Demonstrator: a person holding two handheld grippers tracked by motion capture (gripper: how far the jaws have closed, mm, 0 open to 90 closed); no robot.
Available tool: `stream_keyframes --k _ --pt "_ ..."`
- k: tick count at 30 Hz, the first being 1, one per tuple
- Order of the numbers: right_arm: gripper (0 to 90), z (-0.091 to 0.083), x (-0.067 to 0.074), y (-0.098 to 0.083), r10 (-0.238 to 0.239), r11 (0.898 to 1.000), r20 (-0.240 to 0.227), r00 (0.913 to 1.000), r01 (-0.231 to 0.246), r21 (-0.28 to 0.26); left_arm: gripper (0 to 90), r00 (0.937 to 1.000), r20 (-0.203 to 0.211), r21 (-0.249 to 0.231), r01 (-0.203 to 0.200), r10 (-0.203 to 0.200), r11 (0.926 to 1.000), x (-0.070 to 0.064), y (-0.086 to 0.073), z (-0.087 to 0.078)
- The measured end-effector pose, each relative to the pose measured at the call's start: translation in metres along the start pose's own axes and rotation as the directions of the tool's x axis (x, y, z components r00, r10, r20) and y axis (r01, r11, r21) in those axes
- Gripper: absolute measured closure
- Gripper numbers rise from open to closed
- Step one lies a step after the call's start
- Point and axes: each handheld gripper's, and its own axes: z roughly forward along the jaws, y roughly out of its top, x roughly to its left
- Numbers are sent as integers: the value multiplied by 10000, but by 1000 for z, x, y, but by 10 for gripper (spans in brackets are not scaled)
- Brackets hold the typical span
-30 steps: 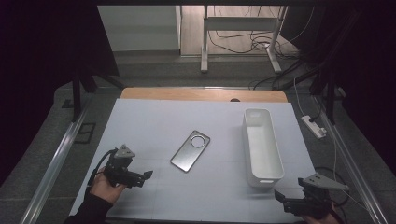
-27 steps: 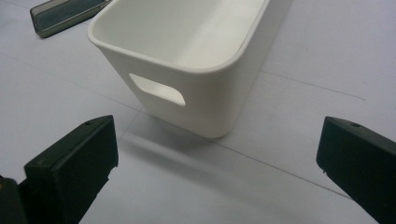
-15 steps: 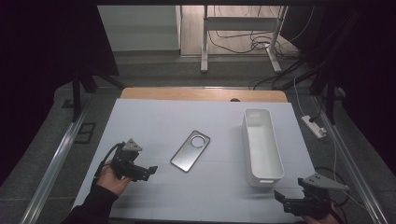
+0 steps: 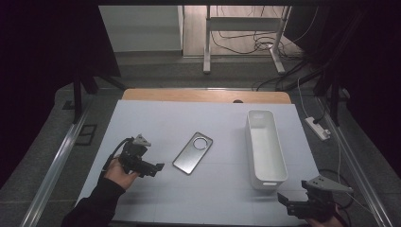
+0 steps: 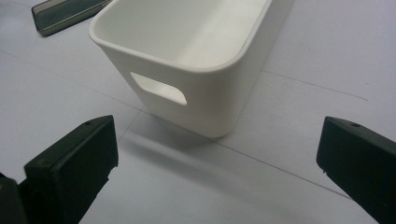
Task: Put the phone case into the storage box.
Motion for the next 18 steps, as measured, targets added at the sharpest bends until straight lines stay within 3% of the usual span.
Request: stream_keyframes --k 18 --pt "0 0 0 0 -10 10000 -13 10000 11 29 1 9997 46 484 -233 231 9986 4 28 20"
